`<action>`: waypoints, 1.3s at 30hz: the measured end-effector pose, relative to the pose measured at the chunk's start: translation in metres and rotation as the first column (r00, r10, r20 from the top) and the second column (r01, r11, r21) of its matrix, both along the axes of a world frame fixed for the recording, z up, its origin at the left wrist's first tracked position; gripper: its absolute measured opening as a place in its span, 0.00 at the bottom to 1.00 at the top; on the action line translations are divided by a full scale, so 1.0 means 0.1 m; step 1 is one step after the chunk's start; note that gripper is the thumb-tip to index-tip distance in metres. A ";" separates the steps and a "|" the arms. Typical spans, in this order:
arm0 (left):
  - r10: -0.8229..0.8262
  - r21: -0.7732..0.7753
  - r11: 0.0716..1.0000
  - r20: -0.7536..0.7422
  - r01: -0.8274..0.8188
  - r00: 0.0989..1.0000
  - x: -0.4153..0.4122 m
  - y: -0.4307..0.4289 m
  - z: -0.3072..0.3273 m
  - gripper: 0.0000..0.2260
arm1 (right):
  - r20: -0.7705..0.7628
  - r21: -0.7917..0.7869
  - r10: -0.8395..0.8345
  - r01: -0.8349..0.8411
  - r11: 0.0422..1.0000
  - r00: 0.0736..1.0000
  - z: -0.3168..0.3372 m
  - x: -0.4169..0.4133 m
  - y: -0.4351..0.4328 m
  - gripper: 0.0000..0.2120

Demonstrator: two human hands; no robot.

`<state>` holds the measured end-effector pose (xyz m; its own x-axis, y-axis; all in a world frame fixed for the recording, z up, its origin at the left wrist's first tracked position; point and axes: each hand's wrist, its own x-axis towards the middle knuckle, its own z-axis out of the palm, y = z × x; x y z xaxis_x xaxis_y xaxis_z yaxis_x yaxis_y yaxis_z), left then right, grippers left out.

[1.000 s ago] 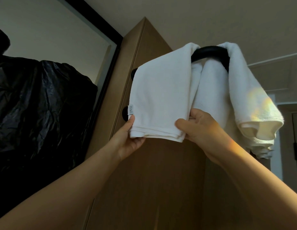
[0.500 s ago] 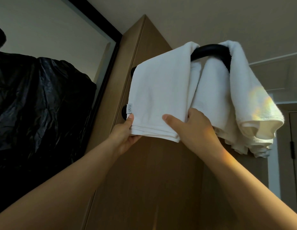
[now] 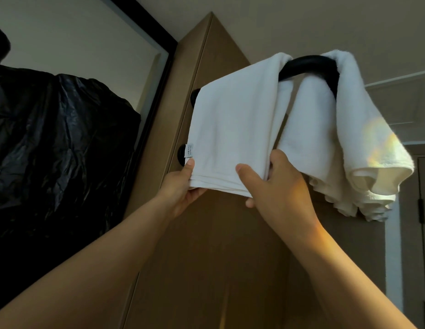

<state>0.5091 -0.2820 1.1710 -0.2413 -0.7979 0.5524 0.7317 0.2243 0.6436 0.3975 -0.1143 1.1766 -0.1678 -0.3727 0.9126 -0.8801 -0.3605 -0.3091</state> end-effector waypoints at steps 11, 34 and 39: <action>0.062 0.003 0.998 0.053 -0.062 0.997 0.01 0.08 -0.02 0.14 | 0.079 0.092 0.054 -0.062 0.994 0.995 0.01 -0.05 0.05 0.13; 0.870 -0.752 0.347 0.036 -0.560 0.491 0.19 0.50 0.48 0.27 | -0.093 -0.193 -0.069 0.050 0.980 0.993 0.52 -0.05 0.02 0.17; 0.866 -0.820 0.423 0.243 -0.384 0.437 0.12 0.48 0.66 0.28 | -0.122 -0.153 -0.045 0.026 0.988 0.992 0.48 -0.04 0.07 0.20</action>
<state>0.5210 -0.2343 1.2366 -0.2483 -0.4005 0.8820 -0.2903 0.8994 0.3267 0.3940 -0.1071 1.2243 -0.0600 -0.2253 0.9724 -0.9214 -0.3623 -0.1408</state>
